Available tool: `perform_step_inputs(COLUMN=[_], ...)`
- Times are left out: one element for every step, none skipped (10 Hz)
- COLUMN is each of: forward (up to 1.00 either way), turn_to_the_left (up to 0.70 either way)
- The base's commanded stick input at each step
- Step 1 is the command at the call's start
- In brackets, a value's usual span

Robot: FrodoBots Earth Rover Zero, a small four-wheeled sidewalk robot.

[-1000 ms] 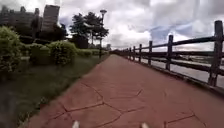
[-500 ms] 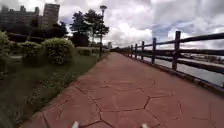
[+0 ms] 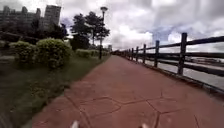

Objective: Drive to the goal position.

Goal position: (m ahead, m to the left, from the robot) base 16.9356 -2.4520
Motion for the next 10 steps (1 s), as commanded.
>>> perform_step_inputs(forward=[0.70,0.70,0.70,0.70,0.70,0.70,0.70,0.70,0.70,0.70], turn_to_the_left=[0.00,0.00,0.00,0.00,0.00,0.00,0.00,0.00,0.00,0.00])
